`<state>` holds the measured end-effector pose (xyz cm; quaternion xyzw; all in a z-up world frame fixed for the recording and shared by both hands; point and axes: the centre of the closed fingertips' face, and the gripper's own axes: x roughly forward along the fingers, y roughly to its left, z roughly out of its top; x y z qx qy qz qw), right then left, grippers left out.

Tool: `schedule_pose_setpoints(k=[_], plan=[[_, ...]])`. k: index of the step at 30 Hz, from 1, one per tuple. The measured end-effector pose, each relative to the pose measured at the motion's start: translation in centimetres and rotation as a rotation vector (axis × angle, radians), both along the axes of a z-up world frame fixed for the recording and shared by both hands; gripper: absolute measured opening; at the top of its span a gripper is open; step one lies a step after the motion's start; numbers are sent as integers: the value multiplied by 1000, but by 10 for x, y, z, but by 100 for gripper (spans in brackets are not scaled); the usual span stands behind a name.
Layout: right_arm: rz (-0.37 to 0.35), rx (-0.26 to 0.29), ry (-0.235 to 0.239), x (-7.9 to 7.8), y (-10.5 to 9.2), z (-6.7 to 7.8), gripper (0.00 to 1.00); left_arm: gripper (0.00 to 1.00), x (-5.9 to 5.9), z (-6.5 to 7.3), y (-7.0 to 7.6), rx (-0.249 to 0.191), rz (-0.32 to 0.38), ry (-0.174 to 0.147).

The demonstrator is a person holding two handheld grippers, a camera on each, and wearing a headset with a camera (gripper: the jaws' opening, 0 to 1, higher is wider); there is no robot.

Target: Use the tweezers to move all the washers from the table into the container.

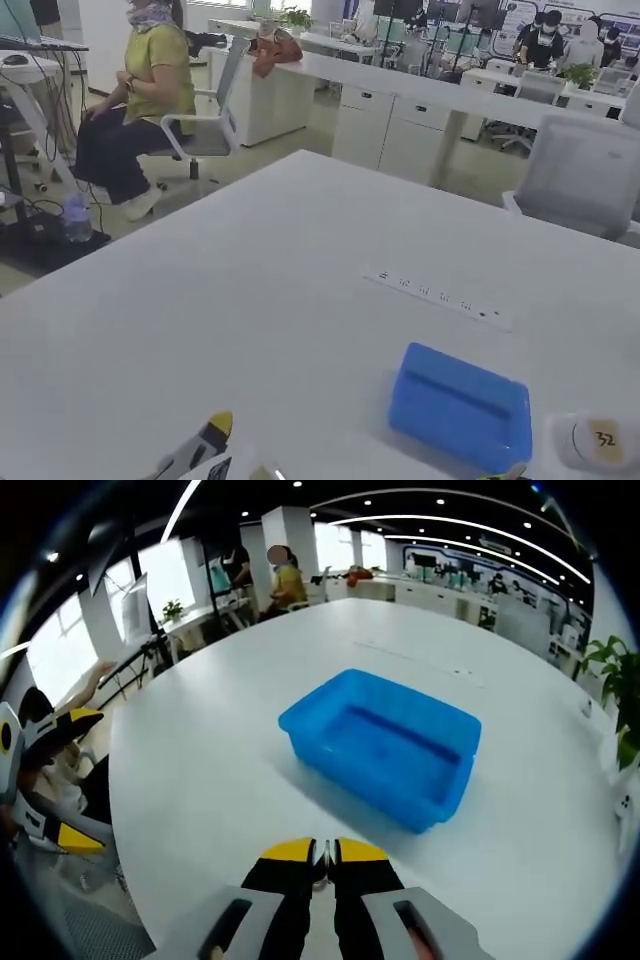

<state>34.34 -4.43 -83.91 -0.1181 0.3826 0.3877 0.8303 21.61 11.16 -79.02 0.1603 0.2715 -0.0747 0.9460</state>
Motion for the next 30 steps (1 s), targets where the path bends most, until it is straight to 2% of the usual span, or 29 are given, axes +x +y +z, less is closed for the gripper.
schedule_pose_setpoints(k=[8,13,16,20,23,25,30], plan=[[0,15,3,0,0,-2,3,96,0,-1,0,3,0,4],[24,6,0,-1,-2,-4,3,96,0,-1,0,5,-1,5],[13,19,14,1,-2,-5,3,96,0,-2,0,6,0,7],[58,-6,-8,-1,3,-5,3,96,-1,-2,1,7,1,10],[126,-52,-52,-3,7,-5,2,96,-1,-2,0,8,-3,11],[145,-62,-72,-5,8,-5,2,96,-1,-3,0,9,-4,14],[138,-47,-54,-3,7,-6,1,96,-1,-3,0,12,-6,18]])
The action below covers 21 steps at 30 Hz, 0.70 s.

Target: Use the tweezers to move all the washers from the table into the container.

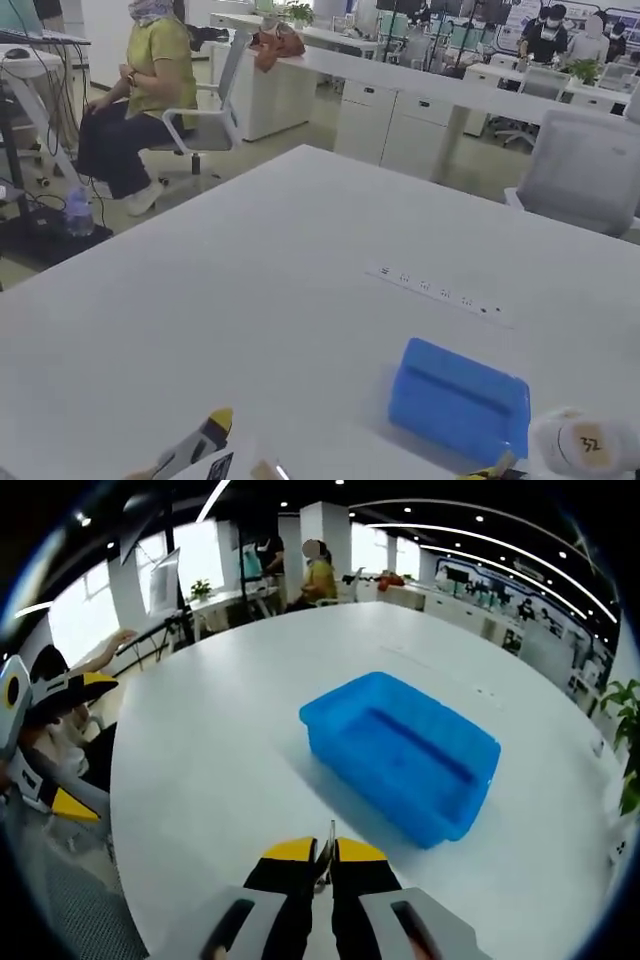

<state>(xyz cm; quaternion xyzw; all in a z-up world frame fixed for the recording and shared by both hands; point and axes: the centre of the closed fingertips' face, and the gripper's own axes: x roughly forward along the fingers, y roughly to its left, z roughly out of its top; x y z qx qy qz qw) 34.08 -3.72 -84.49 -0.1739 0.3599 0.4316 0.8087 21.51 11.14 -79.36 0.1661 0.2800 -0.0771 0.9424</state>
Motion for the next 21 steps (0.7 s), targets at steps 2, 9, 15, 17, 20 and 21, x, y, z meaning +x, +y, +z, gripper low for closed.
schedule_pose_setpoints(k=[2,9,15,17,20,21], plan=[[15,-13,-6,-2,2,0,1,96,0,0,0,1,-2,0],[25,-20,21,-4,2,3,0,96,0,0,-1,-2,-3,-1],[21,-13,13,-4,-3,7,0,96,0,0,0,0,1,-2],[5,14,30,-3,-2,8,1,96,0,0,0,-1,3,-3],[-47,43,55,1,-3,8,2,96,0,0,1,3,4,1],[-49,45,58,1,-4,7,2,96,0,0,1,4,4,1]])
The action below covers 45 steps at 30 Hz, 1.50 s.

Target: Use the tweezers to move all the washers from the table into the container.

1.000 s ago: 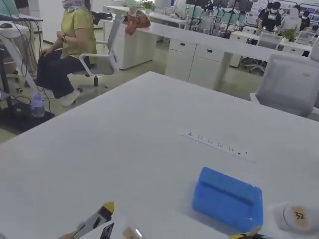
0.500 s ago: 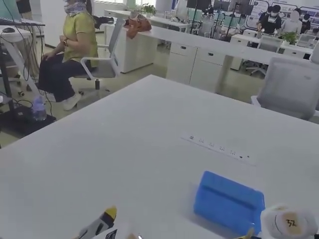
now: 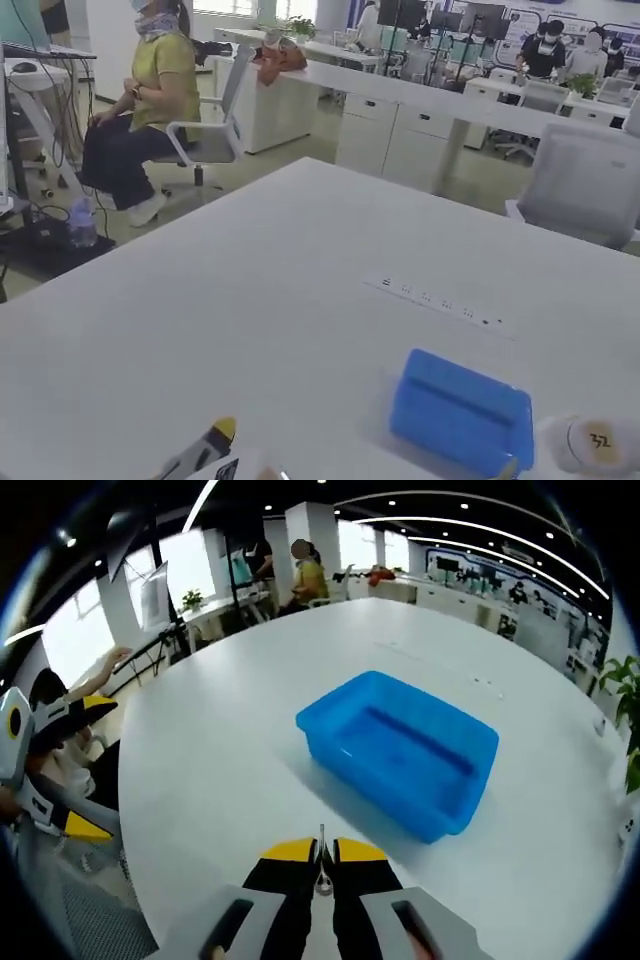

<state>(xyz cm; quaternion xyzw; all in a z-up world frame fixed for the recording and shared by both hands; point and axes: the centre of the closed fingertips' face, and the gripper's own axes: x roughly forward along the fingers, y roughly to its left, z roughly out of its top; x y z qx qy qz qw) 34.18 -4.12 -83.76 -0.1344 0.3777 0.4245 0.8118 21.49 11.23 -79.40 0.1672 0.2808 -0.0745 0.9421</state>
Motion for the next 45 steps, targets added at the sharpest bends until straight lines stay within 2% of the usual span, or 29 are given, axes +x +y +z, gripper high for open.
schedule_pose_setpoints(k=[13,19,31,39,45], plan=[[-3,-30,-5,0,-2,-6,3,96,0,0,0,-1,1,-1],[-8,-22,-7,-1,-1,-5,3,96,0,0,0,0,-1,2],[52,-85,-67,-5,1,-7,4,96,0,-1,0,4,0,5],[45,-92,-68,-2,-1,-6,4,96,0,-1,0,6,-3,9],[25,-86,-47,-1,-4,-9,4,96,0,-1,-1,7,-5,9]])
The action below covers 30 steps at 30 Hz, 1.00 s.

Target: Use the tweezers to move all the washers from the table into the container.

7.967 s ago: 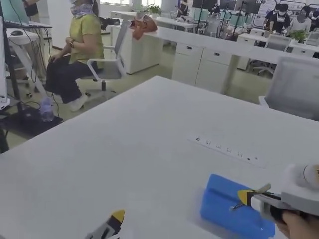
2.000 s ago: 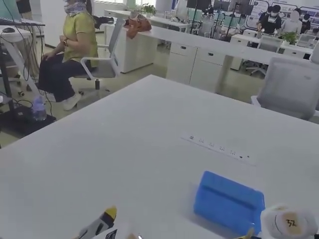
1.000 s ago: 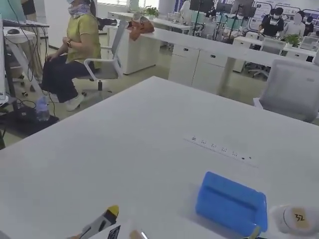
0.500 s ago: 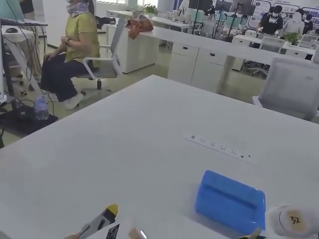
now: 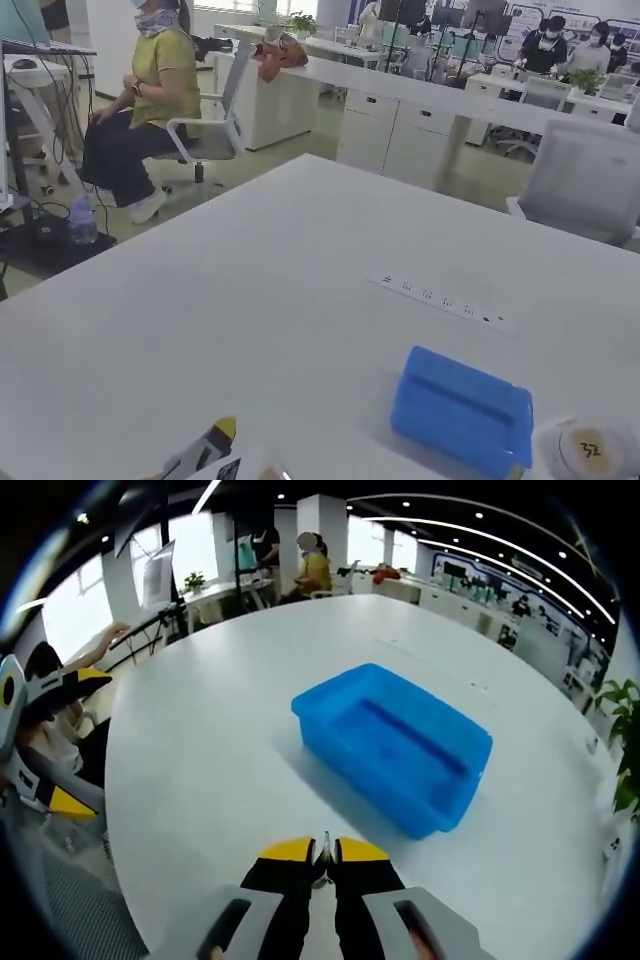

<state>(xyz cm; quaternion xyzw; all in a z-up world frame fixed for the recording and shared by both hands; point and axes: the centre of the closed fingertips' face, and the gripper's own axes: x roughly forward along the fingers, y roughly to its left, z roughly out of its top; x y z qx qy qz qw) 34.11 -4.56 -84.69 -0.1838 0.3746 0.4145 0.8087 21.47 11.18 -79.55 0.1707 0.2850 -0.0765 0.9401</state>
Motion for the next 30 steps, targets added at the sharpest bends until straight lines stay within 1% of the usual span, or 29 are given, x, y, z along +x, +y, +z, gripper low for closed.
schedule_pose_setpoints(k=[5,9,10,11,14,15,19,22,25,30], plan=[[-9,8,2,1,-1,0,4,96,0,0,0,0,-1,1],[-31,19,17,5,-3,0,3,96,0,0,0,-2,2,-1],[-48,29,36,5,-3,0,3,96,0,0,0,-2,2,-2],[-57,34,44,5,-3,0,3,96,0,1,0,-3,3,-3],[-56,30,40,4,-3,1,2,96,0,1,-1,-7,-1,-5],[-54,34,36,4,-3,3,2,96,0,1,-1,-8,-3,-5],[-61,78,31,4,1,19,2,96,0,0,-1,-9,-1,0],[-59,101,27,6,5,30,2,97,0,1,-2,-11,-3,-6],[-55,118,12,11,7,41,2,97,0,1,-2,-13,-5,-8],[-54,124,0,15,9,50,2,97,0,2,-2,-13,-4,-9]])
